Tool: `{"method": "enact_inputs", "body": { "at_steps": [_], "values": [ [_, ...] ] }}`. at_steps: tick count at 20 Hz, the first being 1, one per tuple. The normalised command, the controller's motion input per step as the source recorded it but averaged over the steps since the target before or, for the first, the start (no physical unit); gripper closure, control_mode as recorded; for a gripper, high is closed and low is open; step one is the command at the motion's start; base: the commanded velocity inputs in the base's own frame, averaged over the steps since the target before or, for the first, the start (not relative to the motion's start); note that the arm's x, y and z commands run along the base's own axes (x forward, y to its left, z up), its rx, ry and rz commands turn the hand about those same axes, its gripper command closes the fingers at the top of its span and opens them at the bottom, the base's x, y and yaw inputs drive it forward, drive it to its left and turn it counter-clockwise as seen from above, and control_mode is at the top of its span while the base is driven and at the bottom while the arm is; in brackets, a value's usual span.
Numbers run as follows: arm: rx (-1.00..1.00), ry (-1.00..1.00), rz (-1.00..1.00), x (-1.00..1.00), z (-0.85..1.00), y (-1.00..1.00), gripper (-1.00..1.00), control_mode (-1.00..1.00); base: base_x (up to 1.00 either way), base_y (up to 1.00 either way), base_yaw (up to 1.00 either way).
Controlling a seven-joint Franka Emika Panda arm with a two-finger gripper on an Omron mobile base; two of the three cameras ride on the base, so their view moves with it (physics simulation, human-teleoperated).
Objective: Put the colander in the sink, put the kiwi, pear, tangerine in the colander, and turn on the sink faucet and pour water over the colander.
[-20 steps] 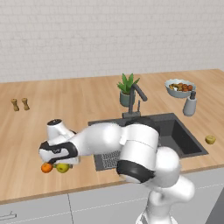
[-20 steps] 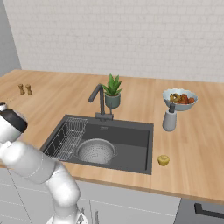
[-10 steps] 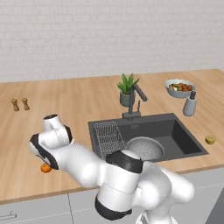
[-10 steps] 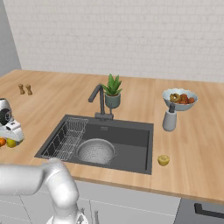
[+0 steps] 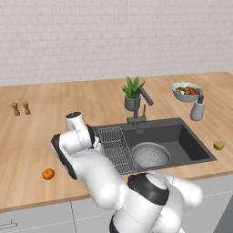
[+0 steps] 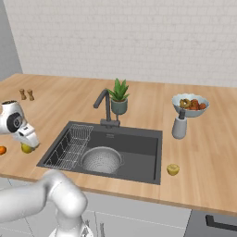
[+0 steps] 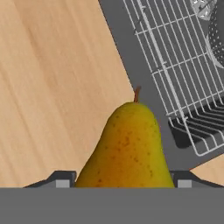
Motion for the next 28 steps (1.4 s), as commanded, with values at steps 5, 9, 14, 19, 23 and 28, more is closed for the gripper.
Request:
{"method": "enact_inputs", "body": {
  "at_steps": [5,9,14,19,23,28],
  "values": [
    [0.01,-0.22,-0.05,-0.01,0.30,-1.00,1.00,-1.00,0.00,0.00,0.00],
    [0.00,-0.10,-0.09,0.10,0.34,-1.00,1.00,-1.00,0.00,0.00,0.00],
    [0.00,-0.03,-0.09,0.20,0.16,-0.96,1.00,-1.00,0.00,0.00,0.00],
    [0.00,0.00,-0.07,0.39,0.00,-0.78,1.00,-1.00,0.00,0.00,0.00],
    [0.00,-0.01,-0.06,0.34,0.00,-0.64,1.00,-1.00,0.00,0.00,0.00],
    [0.00,-0.01,-0.04,0.15,-0.11,-0.62,1.00,-1.00,0.00,0.00,0.00]
  ]
}}
